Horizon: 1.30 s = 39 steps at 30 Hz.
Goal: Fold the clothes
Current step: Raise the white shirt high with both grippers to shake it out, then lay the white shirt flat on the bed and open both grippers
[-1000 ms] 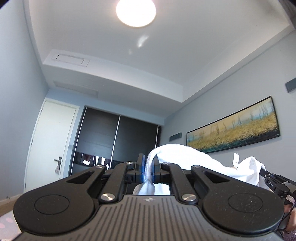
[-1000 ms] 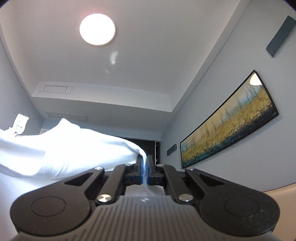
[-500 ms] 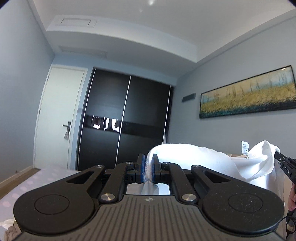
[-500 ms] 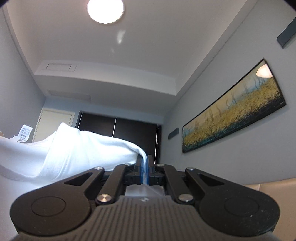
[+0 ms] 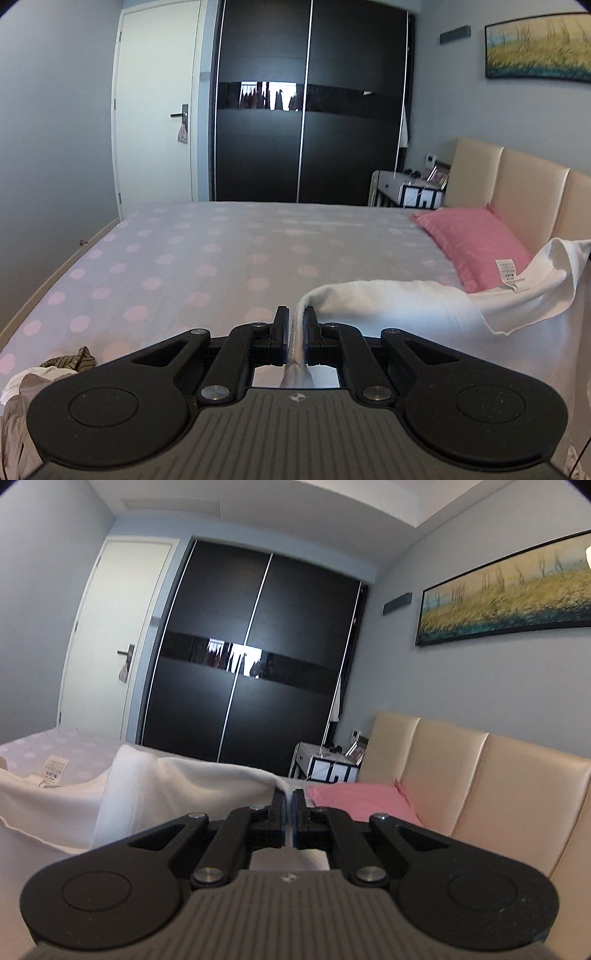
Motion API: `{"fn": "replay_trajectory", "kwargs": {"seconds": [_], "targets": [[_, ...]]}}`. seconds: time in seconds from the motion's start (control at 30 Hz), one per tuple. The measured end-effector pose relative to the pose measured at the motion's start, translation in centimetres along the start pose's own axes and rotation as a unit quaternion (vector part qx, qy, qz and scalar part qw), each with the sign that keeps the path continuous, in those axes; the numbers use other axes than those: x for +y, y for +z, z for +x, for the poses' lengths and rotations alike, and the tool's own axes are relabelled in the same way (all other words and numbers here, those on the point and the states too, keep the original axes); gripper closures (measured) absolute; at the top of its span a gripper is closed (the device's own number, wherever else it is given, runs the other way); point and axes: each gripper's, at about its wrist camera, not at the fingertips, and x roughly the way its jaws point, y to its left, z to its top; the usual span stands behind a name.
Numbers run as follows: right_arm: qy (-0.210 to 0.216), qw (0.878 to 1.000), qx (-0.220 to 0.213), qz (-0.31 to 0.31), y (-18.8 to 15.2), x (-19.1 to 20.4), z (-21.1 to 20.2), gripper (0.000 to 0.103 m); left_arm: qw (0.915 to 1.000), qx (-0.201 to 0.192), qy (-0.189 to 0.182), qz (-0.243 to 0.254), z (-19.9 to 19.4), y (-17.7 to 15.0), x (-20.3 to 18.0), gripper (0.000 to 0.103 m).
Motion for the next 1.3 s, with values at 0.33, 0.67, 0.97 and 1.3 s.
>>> {"fn": "replay_trajectory", "kwargs": {"seconds": [0.33,0.67,0.97,1.3], "targets": [[0.006,0.991,0.133,-0.018,-6.7,6.3,17.7,0.100,0.9921,0.110,0.040,0.043,15.1,-3.4,1.3,0.100],[0.034,0.971,0.220,-0.085,-18.3,12.9,26.3,0.100,0.9702,0.219,0.057,0.086,25.4,-11.6,1.9,0.100],[0.050,0.959,0.270,-0.063,-19.4,12.4,28.3,0.073,0.9534,0.269,0.070,0.116,27.1,-12.7,1.7,0.087],[0.059,0.965,0.255,-0.017,-14.2,6.6,21.3,0.061,0.9642,0.220,0.102,0.107,18.2,-9.1,2.8,0.072]]}}
